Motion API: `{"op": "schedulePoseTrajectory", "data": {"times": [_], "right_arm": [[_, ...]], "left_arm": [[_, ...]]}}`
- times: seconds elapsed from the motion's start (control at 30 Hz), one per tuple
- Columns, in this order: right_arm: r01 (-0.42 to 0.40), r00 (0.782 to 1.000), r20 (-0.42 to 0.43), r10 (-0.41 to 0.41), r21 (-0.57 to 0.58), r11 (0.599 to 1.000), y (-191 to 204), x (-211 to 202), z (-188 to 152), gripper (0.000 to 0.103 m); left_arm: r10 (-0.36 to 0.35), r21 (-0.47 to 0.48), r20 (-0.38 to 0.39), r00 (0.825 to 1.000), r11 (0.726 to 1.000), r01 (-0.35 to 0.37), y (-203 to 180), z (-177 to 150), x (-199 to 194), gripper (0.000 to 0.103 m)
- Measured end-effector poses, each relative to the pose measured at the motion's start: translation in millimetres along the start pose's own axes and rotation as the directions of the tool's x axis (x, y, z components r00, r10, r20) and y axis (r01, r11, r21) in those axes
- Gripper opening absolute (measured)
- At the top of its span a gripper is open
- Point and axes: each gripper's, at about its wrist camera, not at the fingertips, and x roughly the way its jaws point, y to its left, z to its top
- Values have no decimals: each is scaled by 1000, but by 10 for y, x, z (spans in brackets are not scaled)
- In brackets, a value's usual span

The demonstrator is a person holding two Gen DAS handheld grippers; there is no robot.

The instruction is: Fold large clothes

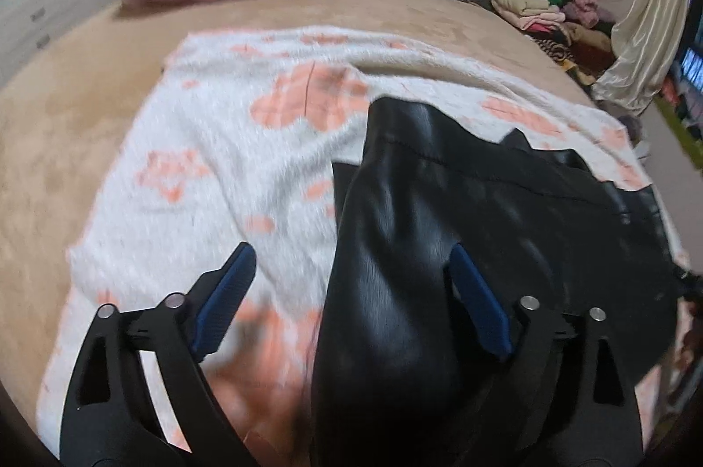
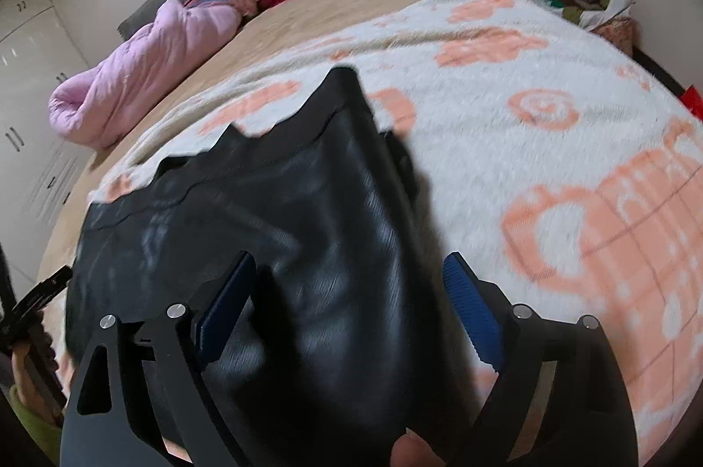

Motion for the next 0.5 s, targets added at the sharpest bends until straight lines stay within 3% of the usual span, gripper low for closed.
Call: {"op": "schedulePoseTrajectory", "data": {"times": [0.17,0.23,0.33,0.4,0.5], "right_arm": [[-45,998,-47,47,36,998,-86,-90,-163,86],[-100,992,-72,107,87,991,-178,-79,-221,82],[-166,980,-81,180,157,974,-298,-59,-284,63],[-193,974,-80,210,183,964,-343,-66,-299,46],[-195,975,-76,209,158,968,-333,-150,-321,36]], "left_arm": [[-112,-73,-100,989,992,105,91,-213,88,88],[-157,-108,-120,980,984,144,105,-271,114,88],[-204,-144,-134,970,972,185,101,-330,137,83],[-210,-150,-135,968,970,189,69,-382,143,68],[-180,-129,-114,977,978,165,-14,-446,61,56]]}}
